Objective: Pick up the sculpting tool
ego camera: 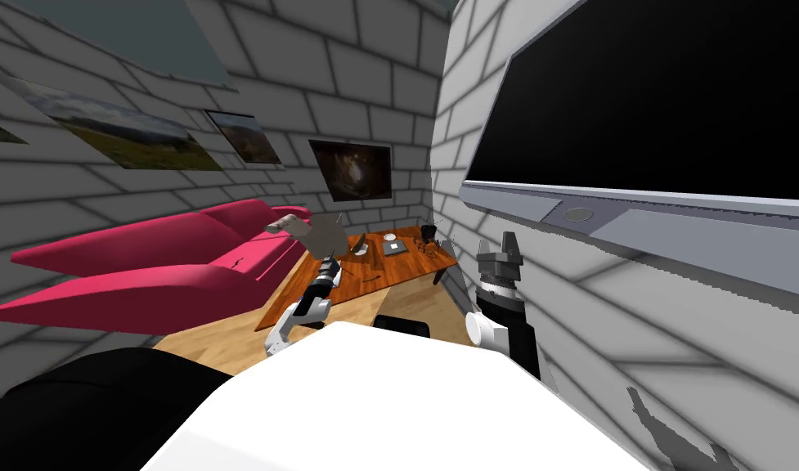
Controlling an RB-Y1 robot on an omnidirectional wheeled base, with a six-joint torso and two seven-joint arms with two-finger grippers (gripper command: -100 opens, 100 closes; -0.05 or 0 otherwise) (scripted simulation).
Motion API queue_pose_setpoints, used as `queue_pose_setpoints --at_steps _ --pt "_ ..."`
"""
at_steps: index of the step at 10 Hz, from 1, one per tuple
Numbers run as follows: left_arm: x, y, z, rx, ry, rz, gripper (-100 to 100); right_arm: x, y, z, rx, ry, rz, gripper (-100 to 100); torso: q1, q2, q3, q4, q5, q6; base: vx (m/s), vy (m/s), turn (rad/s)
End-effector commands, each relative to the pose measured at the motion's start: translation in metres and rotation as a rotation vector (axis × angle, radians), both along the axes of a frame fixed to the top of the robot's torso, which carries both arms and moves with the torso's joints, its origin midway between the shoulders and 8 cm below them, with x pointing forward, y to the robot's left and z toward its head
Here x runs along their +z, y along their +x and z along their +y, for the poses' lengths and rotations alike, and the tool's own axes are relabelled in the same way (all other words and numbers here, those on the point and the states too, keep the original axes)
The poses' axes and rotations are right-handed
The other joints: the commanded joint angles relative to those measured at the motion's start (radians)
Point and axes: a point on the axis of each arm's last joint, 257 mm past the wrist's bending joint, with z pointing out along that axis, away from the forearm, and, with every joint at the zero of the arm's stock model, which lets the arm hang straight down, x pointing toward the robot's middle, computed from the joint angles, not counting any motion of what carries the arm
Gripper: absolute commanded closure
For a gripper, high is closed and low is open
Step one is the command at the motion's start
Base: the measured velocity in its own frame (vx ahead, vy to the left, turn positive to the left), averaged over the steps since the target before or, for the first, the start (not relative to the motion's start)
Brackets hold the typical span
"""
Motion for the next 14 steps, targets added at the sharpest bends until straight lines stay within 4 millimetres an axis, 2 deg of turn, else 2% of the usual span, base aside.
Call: queue_pose_setpoints --at_steps 1,2,3,4,5,6,7,8,9,10,13,14 --pt "-0.030 -0.007 0.020 0.046 -0.044 0.072 -100 0.000 0.000 0.000 0.000 0.000 0.000 0 0.000 0.000 0.000 0.000 0.000 0.000 -0.016 0.024 -0.356" --pt "-0.037 -0.008 0.022 0.050 -0.048 0.085 -100 0.000 0.000 0.000 0.000 0.000 0.000 0 0.000 -0.001 0.000 0.000 0.000 0.001 -0.020 0.029 -0.166" --pt "-0.058 -0.015 0.038 0.088 -0.086 0.137 -100 0.000 0.000 0.000 0.000 0.000 0.000 0 0.000 0.000 0.000 0.000 0.000 0.000 -0.023 0.026 -0.329" --pt "-0.066 -0.017 0.039 0.092 -0.091 0.150 -100 0.000 0.000 0.000 0.000 0.000 0.000 0 0.000 0.000 0.000 0.000 0.000 0.001 -0.021 0.038 -0.165" --pt "-0.086 -0.025 0.054 0.130 -0.132 0.198 -100 0.000 0.000 0.000 0.000 0.000 0.000 0 0.001 -0.001 0.000 0.000 0.000 0.000 -0.020 0.034 -0.370" --pt "-0.094 -0.028 0.056 0.136 -0.138 0.215 -100 0.000 0.000 0.000 0.000 0.000 0.000 0 0.001 0.000 0.000 0.000 0.000 0.001 -0.017 0.039 -0.174" --pt "-0.114 -0.037 0.069 0.172 -0.179 0.253 -100 0.000 0.000 0.000 0.000 0.000 0.000 0 0.001 -0.001 0.000 0.000 0.000 0.000 -0.014 0.037 -0.308" --pt "-0.123 -0.041 0.070 0.180 -0.189 0.279 -100 0.000 0.000 0.000 0.000 0.000 0.000 0 0.001 -0.001 -0.001 0.000 0.000 0.001 -0.013 0.034 -0.224" --pt "-0.147 -0.053 0.083 0.220 -0.238 0.326 -100 0.000 0.000 0.000 0.000 0.000 0.000 0 0.001 -0.001 -0.001 0.000 0.000 0.000 -0.012 0.033 -0.308" --pt "-0.152 -0.055 0.083 0.225 -0.243 0.341 -100 0.000 0.000 0.000 0.000 0.000 0.000 0 0.001 -0.001 -0.001 0.000 0.000 0.000 -0.010 0.033 -0.184" --pt "-0.199 -0.082 0.100 0.307 -0.355 0.442 -100 0.000 0.000 0.000 0.000 0.000 0.000 0 0.001 -0.002 -0.001 0.000 0.000 -0.001 -0.008 0.031 -0.309" --pt "-0.208 -0.088 0.101 0.315 -0.363 0.460 -100 0.000 0.000 0.000 0.000 0.000 0.000 0 0.001 -0.002 -0.001 0.000 0.000 0.001 -0.001 0.040 -0.153"
